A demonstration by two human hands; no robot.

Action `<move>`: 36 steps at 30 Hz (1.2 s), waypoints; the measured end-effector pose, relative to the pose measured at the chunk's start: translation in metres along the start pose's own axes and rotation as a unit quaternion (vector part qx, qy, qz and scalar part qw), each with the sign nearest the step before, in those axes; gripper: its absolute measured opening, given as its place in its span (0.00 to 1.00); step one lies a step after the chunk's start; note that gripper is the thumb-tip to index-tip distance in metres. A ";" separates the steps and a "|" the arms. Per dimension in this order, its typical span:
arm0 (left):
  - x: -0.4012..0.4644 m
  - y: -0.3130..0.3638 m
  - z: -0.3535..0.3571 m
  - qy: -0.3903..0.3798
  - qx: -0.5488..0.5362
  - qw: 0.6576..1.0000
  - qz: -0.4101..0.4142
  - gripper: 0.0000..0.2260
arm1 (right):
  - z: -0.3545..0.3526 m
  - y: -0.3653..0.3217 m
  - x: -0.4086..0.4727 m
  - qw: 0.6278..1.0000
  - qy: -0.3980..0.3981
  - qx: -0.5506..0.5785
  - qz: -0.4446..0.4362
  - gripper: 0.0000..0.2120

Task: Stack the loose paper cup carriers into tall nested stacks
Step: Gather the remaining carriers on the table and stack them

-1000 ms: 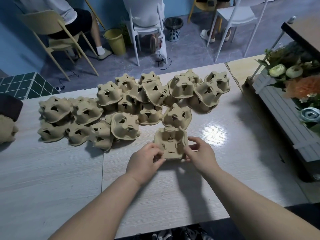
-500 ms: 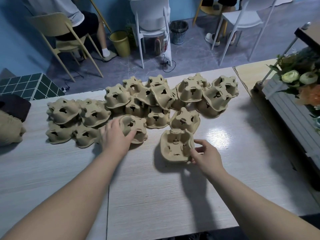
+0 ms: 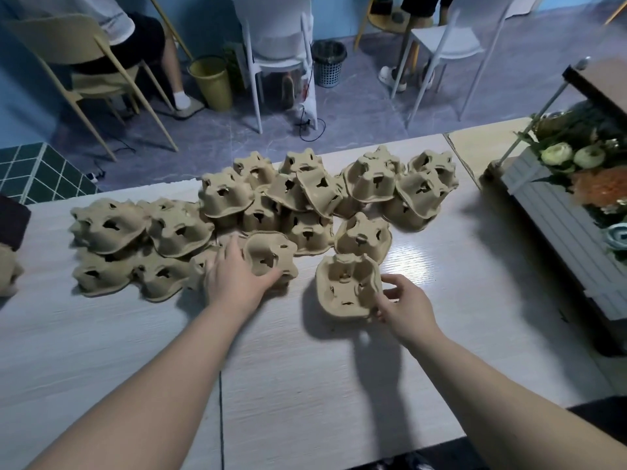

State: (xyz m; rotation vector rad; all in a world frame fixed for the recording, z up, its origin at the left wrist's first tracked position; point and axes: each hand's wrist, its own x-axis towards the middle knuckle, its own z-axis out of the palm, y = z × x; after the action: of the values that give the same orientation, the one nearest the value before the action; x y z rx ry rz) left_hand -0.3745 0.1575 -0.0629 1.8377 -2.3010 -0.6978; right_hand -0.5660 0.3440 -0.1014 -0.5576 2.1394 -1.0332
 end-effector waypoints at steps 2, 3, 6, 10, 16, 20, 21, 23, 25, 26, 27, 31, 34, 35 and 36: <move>-0.005 -0.003 0.002 -0.002 -0.031 0.999 0.009 0.40 | 0.001 0.000 -0.001 1.000 0.003 0.004 0.005 0.12; -0.009 -0.004 0.003 -0.007 -0.051 0.999 0.014 0.36 | 0.002 0.000 -0.001 1.000 0.006 0.009 0.005 0.12; -0.019 -0.005 0.005 -0.027 -0.079 0.996 0.034 0.21 | 0.004 0.001 -0.003 1.000 0.014 0.021 0.006 0.13; -0.027 -0.006 0.006 -0.056 -0.062 0.996 0.043 0.15 | 0.005 0.003 -0.006 1.000 0.011 0.027 0.011 0.17; -0.037 -0.005 0.008 -0.044 -0.166 0.984 0.055 0.04 | 0.000 -0.001 -0.002 1.000 -0.009 0.024 0.006 0.25; -0.046 0.011 0.006 0.038 -0.159 0.980 0.112 0.04 | -0.004 -0.002 0.003 0.999 -0.032 0.021 -0.004 0.24; -0.048 0.017 0.006 0.063 -0.137 0.977 0.150 0.03 | -0.006 -0.002 0.004 0.999 -0.038 0.019 -0.008 0.24; -0.053 0.027 0.011 0.104 -0.090 0.962 0.236 0.01 | -0.008 -0.001 0.006 0.999 -0.047 0.019 -0.010 0.25; -0.061 0.037 0.019 0.114 -0.058 0.947 0.293 0.01 | -0.011 0.001 0.006 0.998 -0.053 0.017 -0.012 0.26; -0.064 0.040 0.024 0.110 -0.049 0.942 0.312 0.03 | -0.012 0.002 0.007 0.998 -0.056 0.015 -0.013 0.26; -0.067 0.043 0.029 0.100 -0.046 0.939 0.327 0.06 | -0.013 0.003 0.007 0.998 -0.059 0.014 -0.014 0.26; -0.073 0.049 0.050 0.078 -0.024 0.933 0.350 0.09 | -0.016 0.004 0.010 0.997 -0.074 0.010 -0.023 0.27; -0.074 0.051 0.056 0.056 -0.026 0.938 0.341 0.13 | -0.020 0.003 0.010 0.996 -0.083 0.000 -0.029 0.16; -0.075 0.050 0.056 0.043 -0.032 0.940 0.338 0.16 | -0.021 0.004 0.011 0.996 -0.086 -0.001 -0.029 0.14; -0.075 0.049 0.055 0.032 -0.037 0.941 0.334 0.20 | -0.021 0.004 0.011 0.996 -0.090 0.001 -0.027 0.15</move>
State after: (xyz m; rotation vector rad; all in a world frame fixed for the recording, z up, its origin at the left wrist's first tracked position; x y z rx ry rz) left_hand -0.4196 0.2518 -0.0768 0.9111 -2.5652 -0.5829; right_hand -0.5893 0.3502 -0.0990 -0.6839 1.9752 -0.9765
